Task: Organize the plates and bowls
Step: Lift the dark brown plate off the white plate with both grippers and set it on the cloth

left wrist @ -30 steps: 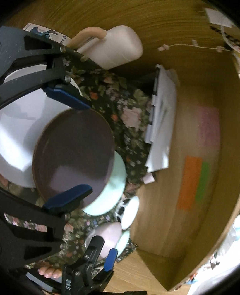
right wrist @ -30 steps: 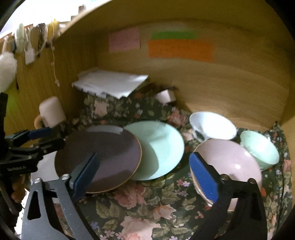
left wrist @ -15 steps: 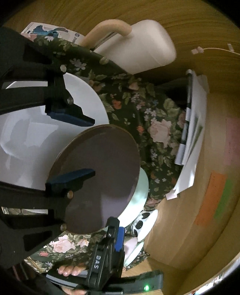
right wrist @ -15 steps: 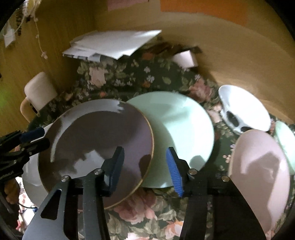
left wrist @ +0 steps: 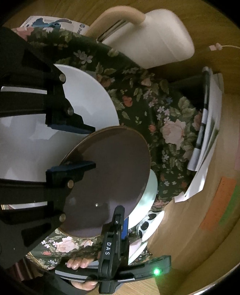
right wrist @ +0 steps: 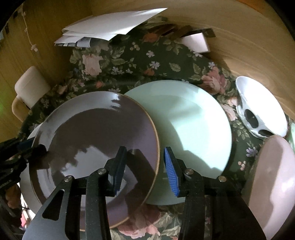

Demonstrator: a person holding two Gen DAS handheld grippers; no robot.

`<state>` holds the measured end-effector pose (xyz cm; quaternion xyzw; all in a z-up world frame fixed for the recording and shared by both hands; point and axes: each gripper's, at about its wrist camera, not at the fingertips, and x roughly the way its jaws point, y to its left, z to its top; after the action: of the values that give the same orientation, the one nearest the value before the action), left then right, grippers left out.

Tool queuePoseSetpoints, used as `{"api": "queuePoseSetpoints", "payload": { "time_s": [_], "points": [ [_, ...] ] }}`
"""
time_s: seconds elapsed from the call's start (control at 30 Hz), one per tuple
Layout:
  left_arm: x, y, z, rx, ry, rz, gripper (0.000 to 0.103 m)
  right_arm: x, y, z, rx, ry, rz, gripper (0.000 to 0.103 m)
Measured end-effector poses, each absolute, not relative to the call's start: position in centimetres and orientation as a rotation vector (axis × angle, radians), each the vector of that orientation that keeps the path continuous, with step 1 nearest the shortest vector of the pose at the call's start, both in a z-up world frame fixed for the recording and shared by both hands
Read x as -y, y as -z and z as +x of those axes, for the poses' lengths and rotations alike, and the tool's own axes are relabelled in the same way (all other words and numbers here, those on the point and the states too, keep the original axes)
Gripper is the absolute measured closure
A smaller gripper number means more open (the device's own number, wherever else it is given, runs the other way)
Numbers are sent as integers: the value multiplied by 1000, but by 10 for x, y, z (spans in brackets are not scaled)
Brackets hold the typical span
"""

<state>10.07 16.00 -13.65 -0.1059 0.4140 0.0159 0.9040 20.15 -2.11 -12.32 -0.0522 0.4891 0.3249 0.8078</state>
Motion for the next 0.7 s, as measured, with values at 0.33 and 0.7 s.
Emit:
{"api": "queuePoseSetpoints", "payload": {
  "time_s": [0.33, 0.7],
  "points": [
    [-162, 141, 110, -902, 14, -267, 72, 22, 126, 204, -1063, -732, -73, 69],
    [-158, 140, 112, -891, -52, -271, 70, 26, 122, 198, -1059, -739, -43, 71]
  ]
}}
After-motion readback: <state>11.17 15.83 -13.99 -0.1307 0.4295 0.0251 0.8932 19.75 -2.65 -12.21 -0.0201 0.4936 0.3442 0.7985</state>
